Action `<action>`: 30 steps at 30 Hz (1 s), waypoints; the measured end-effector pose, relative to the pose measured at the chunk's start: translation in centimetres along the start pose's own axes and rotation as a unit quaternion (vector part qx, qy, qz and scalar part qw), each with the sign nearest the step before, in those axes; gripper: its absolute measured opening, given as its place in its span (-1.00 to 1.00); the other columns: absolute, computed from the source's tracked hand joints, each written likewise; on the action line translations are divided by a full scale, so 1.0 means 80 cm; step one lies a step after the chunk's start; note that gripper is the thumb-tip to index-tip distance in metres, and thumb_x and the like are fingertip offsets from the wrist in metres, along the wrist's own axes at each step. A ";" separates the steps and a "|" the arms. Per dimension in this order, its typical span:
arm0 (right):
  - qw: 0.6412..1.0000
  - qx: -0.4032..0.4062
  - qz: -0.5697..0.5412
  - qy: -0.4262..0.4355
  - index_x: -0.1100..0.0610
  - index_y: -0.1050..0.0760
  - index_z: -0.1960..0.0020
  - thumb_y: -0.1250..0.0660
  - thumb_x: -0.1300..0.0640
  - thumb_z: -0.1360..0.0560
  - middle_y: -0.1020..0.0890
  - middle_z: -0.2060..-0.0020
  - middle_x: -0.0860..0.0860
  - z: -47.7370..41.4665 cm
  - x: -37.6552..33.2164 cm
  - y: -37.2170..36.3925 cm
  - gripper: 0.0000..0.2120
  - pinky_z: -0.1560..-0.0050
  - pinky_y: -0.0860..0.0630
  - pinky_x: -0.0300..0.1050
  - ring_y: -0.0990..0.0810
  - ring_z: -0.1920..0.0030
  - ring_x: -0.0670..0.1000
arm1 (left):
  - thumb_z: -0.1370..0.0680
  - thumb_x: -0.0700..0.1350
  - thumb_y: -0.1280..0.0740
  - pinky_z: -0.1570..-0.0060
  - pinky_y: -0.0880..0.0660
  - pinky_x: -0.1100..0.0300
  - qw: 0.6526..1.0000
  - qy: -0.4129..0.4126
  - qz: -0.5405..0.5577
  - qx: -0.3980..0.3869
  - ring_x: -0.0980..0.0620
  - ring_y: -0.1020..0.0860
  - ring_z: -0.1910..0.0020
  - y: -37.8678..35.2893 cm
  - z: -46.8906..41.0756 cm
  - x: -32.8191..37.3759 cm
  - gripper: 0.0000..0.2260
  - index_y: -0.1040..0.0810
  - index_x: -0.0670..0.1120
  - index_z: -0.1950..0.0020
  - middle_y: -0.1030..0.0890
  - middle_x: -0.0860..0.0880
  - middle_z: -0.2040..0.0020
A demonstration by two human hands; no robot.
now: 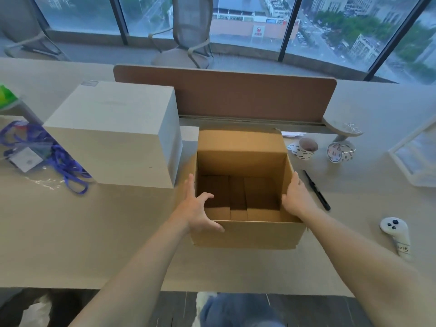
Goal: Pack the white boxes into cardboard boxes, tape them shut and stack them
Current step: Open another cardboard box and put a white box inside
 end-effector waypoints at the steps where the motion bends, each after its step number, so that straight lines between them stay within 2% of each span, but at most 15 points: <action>1: 0.999 -0.009 0.031 -0.025 0.09 0.14 -0.59 -0.30 0.19 -0.54 -0.16 -0.52 0.20 -0.003 -0.010 0.002 -0.20 -0.23 -0.46 0.14 -0.36 -0.38 0.25 | -0.15 0.40 -0.57 -0.55 -0.04 -0.18 0.999 0.013 -0.036 -0.010 -0.09 0.48 -0.52 0.003 -0.001 0.005 0.01 -0.29 0.16 -0.52 0.52 0.00 -0.53; 4: 0.980 -0.030 0.185 -0.073 0.21 0.20 -0.59 -0.32 0.03 -0.52 -0.03 -0.54 0.31 -0.005 -0.039 0.004 -0.11 -0.45 -0.24 0.24 -0.12 -0.51 0.33 | -0.18 0.48 -0.48 -0.55 0.16 -0.20 0.989 0.002 -0.139 -0.042 -0.12 0.53 -0.49 0.014 0.005 0.023 0.11 -0.10 0.15 -0.60 0.45 -0.11 -0.57; 6: 0.971 -0.025 0.234 -0.037 0.19 0.12 -0.59 -0.33 -0.03 -0.52 -0.08 -0.54 0.31 -0.001 -0.070 0.010 -0.14 -0.45 -0.26 0.24 -0.16 -0.50 0.34 | -0.20 0.51 -0.43 -0.56 0.15 -0.21 0.992 -0.016 -0.115 -0.046 -0.08 0.44 -0.54 0.033 0.008 0.034 0.09 -0.08 0.16 -0.61 0.33 -0.04 -0.61; 8: 0.978 -0.019 0.205 0.039 0.17 -0.15 -0.53 -0.32 -0.04 -0.54 -0.33 -0.43 0.24 -0.002 -0.112 0.024 -0.33 -0.25 -0.50 0.14 -0.44 -0.33 0.24 | -0.33 0.50 -0.35 -0.56 0.06 -0.19 0.997 -0.037 -0.062 0.008 -0.03 0.27 -0.60 0.069 0.003 0.045 -0.07 -0.16 0.16 -0.59 0.14 0.03 -0.65; 10: 0.979 -0.036 0.155 0.125 0.14 -0.37 -0.39 -0.29 -0.05 -0.58 -0.53 -0.25 0.13 -0.003 -0.160 0.039 -0.54 0.00 -0.56 -0.08 -0.57 -0.07 0.07 | -0.49 0.37 -0.30 -0.56 -0.06 -0.14 0.992 -0.072 -0.028 0.102 -0.02 0.05 -0.61 0.112 -0.009 0.053 -0.30 -0.29 0.09 -0.54 -0.10 0.02 -0.62; 11: 0.977 -0.051 0.124 0.167 0.14 -0.42 -0.37 -0.28 -0.06 -0.59 -0.56 -0.21 0.10 -0.006 -0.184 0.044 -0.57 0.01 -0.53 -0.13 -0.57 -0.03 0.03 | -0.54 0.29 -0.29 -0.55 -0.12 -0.10 0.984 -0.088 -0.017 0.152 -0.02 -0.07 -0.58 0.135 -0.016 0.055 -0.40 -0.35 0.04 -0.50 -0.21 0.00 -0.58; 13: 0.965 -0.088 0.041 0.245 0.12 -0.43 -0.39 -0.26 -0.07 -0.61 -0.57 -0.23 0.04 -0.007 -0.229 0.053 -0.58 -0.09 -0.48 -0.14 -0.56 -0.13 0.01 | -0.57 0.22 -0.29 -0.49 -0.23 0.04 0.964 -0.098 -0.013 0.249 -0.01 -0.24 -0.50 0.179 -0.027 0.055 -0.49 -0.43 -0.02 -0.43 -0.35 -0.01 -0.49; 15: 0.946 -0.120 -0.030 0.300 0.10 -0.45 -0.38 -0.23 -0.05 -0.64 -0.58 -0.22 0.02 -0.010 -0.269 0.056 -0.62 -0.10 -0.44 -0.18 -0.54 -0.13 -0.03 | -0.55 0.21 -0.26 -0.42 -0.24 0.12 0.946 -0.068 -0.024 0.317 -0.02 -0.30 -0.45 0.218 -0.037 0.046 -0.50 -0.46 -0.04 -0.39 -0.40 -0.02 -0.45; 16: 0.938 -0.136 -0.052 0.313 0.10 -0.45 -0.37 -0.21 -0.04 -0.64 -0.59 -0.21 0.03 -0.013 -0.289 0.053 -0.64 -0.08 -0.44 -0.19 -0.53 -0.10 -0.05 | -0.56 0.20 -0.26 -0.43 -0.24 0.09 0.940 -0.041 -0.032 0.336 -0.04 -0.30 -0.45 0.234 -0.041 0.037 -0.50 -0.46 -0.06 -0.39 -0.40 -0.04 -0.46; 19: 0.932 -0.186 -0.098 0.296 0.12 -0.39 -0.40 -0.18 -0.12 -0.64 -0.55 -0.25 0.03 -0.027 -0.346 0.030 -0.56 -0.06 -0.47 -0.15 -0.52 -0.12 -0.02 | -0.60 0.15 -0.28 -0.48 -0.17 -0.02 0.935 0.057 -0.052 0.347 -0.12 -0.24 -0.49 0.271 -0.051 -0.009 -0.52 -0.45 -0.13 -0.40 -0.38 -0.13 -0.47; 22: 0.933 -0.217 -0.110 0.265 0.16 -0.21 -0.53 -0.15 -0.23 -0.61 -0.42 -0.43 0.09 -0.032 -0.405 0.003 -0.35 -0.31 -0.43 0.05 -0.45 -0.35 0.10 | -0.60 0.23 -0.21 -0.48 -0.12 -0.02 0.930 0.137 -0.060 0.336 -0.16 -0.23 -0.50 0.301 -0.056 -0.071 -0.46 -0.43 -0.13 -0.42 -0.38 -0.16 -0.47; 23: 0.934 -0.225 -0.115 0.254 0.18 -0.16 -0.55 -0.15 -0.24 -0.61 -0.39 -0.45 0.11 -0.034 -0.423 -0.007 -0.32 -0.35 -0.40 0.06 -0.41 -0.39 0.13 | -0.60 0.24 -0.20 -0.48 -0.12 -0.03 0.928 0.159 -0.063 0.332 -0.17 -0.23 -0.51 0.310 -0.056 -0.090 -0.45 -0.41 -0.12 -0.43 -0.36 -0.17 -0.49; 25: 0.935 -0.232 -0.140 0.230 0.21 -0.11 -0.55 -0.15 -0.21 -0.62 -0.38 -0.45 0.12 -0.038 -0.455 -0.026 -0.31 -0.30 -0.35 0.03 -0.39 -0.41 0.15 | -0.61 0.27 -0.15 -0.51 -0.09 -0.06 0.923 0.198 -0.072 0.323 -0.20 -0.18 -0.53 0.327 -0.058 -0.123 -0.41 -0.35 -0.11 -0.49 -0.30 -0.21 -0.53; 28: 0.940 -0.230 -0.195 0.159 0.28 0.05 -0.58 -0.16 -0.22 -0.61 -0.31 -0.49 0.15 -0.048 -0.491 -0.055 -0.20 -0.36 -0.30 0.05 -0.32 -0.45 0.18 | -0.61 0.32 -0.08 -0.54 0.01 -0.06 0.914 0.270 -0.064 0.296 -0.21 -0.03 -0.58 0.352 -0.058 -0.164 -0.31 -0.17 -0.11 -0.59 -0.11 -0.25 -0.59; 30: 0.945 -0.207 -0.230 0.108 0.28 0.13 -0.57 -0.17 -0.19 -0.62 -0.30 -0.48 0.16 -0.050 -0.504 -0.072 -0.19 -0.36 -0.29 0.05 -0.32 -0.45 0.21 | -0.56 0.39 -0.09 -0.51 -0.03 -0.06 0.907 0.296 -0.066 0.293 -0.19 -0.02 -0.58 0.369 -0.059 -0.184 -0.22 -0.15 -0.14 -0.57 -0.11 -0.23 -0.58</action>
Point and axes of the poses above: each hand's wrist, its own z-axis away from the middle knuckle, its own y-axis out of the back of the hand, x = y × z, the point moved 3 cm from there along -z, towards the middle knuckle
